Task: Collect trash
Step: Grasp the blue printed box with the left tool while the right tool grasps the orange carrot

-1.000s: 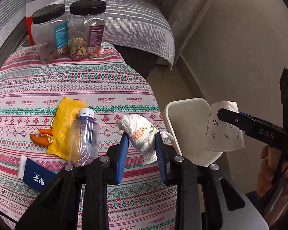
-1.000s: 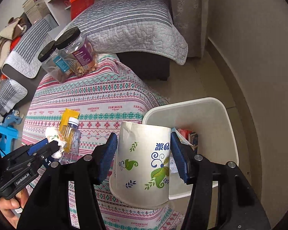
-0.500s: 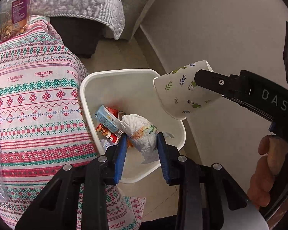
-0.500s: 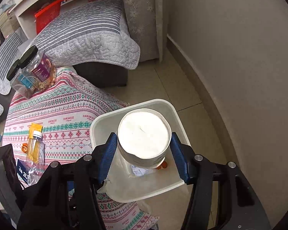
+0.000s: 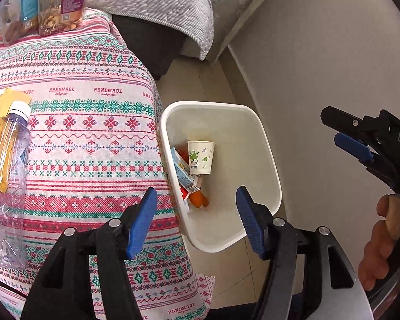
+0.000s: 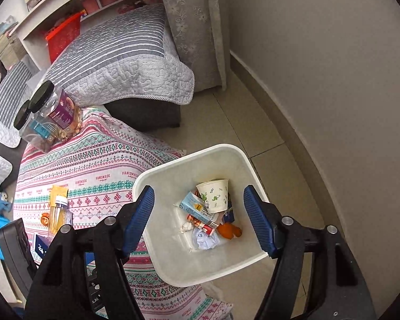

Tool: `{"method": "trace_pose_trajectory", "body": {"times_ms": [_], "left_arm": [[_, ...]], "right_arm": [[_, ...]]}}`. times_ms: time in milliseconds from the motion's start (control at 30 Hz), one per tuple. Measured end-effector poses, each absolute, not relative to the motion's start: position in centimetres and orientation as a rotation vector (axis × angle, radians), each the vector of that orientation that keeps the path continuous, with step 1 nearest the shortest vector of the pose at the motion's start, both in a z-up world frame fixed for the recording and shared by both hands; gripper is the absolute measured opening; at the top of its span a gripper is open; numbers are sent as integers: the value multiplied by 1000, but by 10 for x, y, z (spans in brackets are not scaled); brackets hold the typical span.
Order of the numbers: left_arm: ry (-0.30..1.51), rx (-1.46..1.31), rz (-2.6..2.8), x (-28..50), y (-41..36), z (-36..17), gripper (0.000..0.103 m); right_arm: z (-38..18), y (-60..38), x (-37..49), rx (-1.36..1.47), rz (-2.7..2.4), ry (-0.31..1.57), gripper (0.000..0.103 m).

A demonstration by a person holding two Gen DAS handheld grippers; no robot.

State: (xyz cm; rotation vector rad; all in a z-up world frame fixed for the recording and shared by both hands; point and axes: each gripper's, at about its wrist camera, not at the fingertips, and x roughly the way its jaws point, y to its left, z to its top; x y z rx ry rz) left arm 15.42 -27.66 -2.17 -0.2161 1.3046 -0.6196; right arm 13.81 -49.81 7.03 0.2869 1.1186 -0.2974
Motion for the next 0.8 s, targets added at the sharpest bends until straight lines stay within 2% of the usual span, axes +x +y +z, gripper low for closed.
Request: {"method": "trace_pose_trajectory", "body": {"times_ms": [233, 367, 500, 667, 800], "left_arm": [[1301, -249, -540, 151, -218, -4, 65], [1288, -296, -458, 153, -167, 5, 74], [1310, -369, -336, 150, -103, 6, 74], [1328, -555, -97, 148, -12, -16, 75], [1353, -666, -8, 141, 24, -41, 75]], "right_arm": [[69, -480, 148, 272, -269, 1131, 69], [67, -462, 156, 246, -241, 1141, 71], [64, -441, 164, 225, -203, 1159, 71], [59, -410, 172, 192, -135, 1186, 72], [55, -384, 177, 145, -99, 1203, 73]]}}
